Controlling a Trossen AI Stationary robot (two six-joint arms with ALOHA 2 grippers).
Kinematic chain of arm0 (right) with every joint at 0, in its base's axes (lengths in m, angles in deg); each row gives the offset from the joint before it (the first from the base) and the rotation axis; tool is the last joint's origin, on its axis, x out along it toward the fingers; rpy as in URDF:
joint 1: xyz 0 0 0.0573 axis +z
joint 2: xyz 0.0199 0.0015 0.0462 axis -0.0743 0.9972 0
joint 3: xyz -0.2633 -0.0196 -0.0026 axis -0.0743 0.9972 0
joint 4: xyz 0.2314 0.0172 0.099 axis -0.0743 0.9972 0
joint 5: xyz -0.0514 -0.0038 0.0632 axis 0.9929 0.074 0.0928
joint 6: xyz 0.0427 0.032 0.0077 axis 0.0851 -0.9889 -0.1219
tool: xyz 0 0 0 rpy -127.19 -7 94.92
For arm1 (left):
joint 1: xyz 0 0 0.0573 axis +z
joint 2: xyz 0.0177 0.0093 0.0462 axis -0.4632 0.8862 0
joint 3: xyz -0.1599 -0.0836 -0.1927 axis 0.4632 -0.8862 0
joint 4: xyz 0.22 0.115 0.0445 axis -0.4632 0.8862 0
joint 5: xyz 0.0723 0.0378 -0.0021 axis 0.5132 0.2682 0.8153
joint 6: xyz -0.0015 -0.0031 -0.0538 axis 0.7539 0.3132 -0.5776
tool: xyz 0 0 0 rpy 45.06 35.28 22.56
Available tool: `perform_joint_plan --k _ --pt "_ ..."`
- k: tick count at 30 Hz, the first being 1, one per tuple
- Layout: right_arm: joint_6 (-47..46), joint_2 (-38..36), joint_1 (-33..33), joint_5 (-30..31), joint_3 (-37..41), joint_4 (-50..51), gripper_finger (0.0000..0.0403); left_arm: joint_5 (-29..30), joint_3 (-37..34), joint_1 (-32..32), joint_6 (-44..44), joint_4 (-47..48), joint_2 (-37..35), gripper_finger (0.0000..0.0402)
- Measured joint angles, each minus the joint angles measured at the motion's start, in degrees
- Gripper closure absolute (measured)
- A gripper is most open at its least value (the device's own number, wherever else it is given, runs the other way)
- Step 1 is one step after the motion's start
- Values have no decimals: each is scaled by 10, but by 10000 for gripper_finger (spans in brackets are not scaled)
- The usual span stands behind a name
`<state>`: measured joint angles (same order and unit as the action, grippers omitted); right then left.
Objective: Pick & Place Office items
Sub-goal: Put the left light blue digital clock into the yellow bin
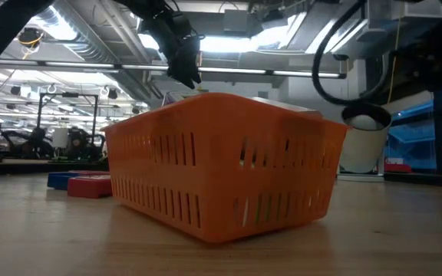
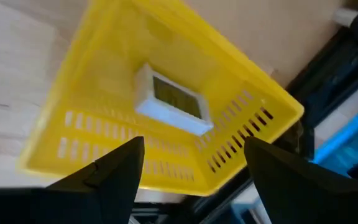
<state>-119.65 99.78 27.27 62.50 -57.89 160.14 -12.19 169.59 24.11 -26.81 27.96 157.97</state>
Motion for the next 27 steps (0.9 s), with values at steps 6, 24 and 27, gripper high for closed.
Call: perform_joint_plan --k 6,24,27 --pt "32 0 -12 12 -3 4 119 -5 0 -1 10 -1 0 110" --pt "166 -25 -234 337 -4 -168 119 158 -7 -125 38 209 -33 110" --pt "206 -42 -252 342 -4 -175 119 185 -7 -143 25 194 -34 110"
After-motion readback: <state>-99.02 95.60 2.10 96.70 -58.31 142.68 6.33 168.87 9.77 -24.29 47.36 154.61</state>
